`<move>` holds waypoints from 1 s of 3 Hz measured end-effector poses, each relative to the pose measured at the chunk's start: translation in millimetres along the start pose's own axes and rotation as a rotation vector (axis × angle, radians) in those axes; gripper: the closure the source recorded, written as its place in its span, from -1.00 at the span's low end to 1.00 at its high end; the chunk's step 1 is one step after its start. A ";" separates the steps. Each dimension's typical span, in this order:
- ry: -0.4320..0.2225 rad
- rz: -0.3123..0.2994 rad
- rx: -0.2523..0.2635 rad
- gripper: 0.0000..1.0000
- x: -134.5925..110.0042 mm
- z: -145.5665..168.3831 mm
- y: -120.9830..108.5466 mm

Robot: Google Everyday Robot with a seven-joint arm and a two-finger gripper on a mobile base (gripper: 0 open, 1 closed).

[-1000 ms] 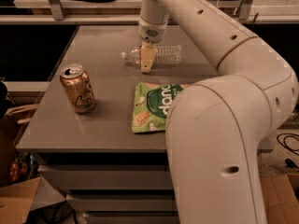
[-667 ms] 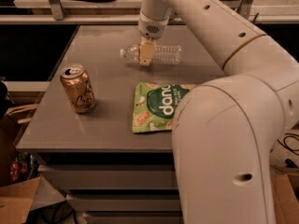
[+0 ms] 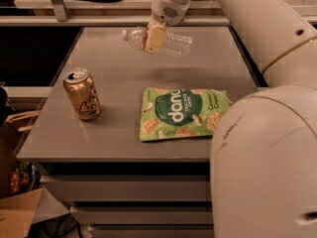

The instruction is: Place water bottle upright

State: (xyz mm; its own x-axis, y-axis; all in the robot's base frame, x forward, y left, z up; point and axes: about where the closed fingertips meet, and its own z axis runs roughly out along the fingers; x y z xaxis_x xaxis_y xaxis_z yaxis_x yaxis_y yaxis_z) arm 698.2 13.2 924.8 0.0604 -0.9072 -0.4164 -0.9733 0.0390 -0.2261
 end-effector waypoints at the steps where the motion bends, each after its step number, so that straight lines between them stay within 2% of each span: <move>1: -0.202 -0.013 -0.013 1.00 -15.2 -19.5 4.6; 3: -0.651 -0.022 -0.089 1.00 -52.2 -35.1 18.9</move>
Offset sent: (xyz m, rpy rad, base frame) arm -0.0457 0.0215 0.0752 0.7121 0.0379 0.2498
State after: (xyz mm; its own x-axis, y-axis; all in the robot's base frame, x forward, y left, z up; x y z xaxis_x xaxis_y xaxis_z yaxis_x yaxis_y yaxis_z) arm 668.9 46.6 973.2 0.1750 -0.4675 -0.8665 -0.9832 -0.0371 -0.1785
